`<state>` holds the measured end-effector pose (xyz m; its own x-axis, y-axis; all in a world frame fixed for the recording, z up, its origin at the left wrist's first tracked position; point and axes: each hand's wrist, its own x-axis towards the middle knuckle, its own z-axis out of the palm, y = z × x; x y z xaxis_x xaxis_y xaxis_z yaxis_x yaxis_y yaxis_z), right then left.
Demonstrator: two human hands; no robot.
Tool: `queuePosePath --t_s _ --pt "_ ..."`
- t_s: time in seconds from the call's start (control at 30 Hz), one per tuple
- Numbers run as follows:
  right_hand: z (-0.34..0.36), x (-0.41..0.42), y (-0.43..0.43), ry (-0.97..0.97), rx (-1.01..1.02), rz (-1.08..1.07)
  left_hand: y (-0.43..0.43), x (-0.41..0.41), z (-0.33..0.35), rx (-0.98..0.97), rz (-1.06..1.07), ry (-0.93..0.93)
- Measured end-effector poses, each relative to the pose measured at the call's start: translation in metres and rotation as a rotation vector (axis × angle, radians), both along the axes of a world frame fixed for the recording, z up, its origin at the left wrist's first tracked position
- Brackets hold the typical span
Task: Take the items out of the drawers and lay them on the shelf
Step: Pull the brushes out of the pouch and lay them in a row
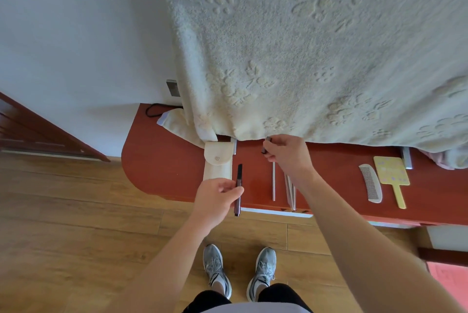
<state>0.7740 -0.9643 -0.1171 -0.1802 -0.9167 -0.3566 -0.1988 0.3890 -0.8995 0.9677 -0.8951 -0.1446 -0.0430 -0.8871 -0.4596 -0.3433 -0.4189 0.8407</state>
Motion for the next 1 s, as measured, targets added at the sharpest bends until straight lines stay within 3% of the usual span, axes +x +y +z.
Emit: queuePosePath --t_s 0.2,0.63,1.0 --pt "-0.027 0.019 0.014 -0.005 0.029 0.029 -0.019 0.009 0.007 -0.06 0.032 0.019" --pt "-0.091 0.037 -0.008 0.352 0.139 0.228 -0.024 0.019 -0.016 -0.002 0.154 0.026" --pt "-0.136 0.051 -0.009 0.485 0.17 0.324 -0.036 0.022 -0.036 -0.005 0.161 -0.007"
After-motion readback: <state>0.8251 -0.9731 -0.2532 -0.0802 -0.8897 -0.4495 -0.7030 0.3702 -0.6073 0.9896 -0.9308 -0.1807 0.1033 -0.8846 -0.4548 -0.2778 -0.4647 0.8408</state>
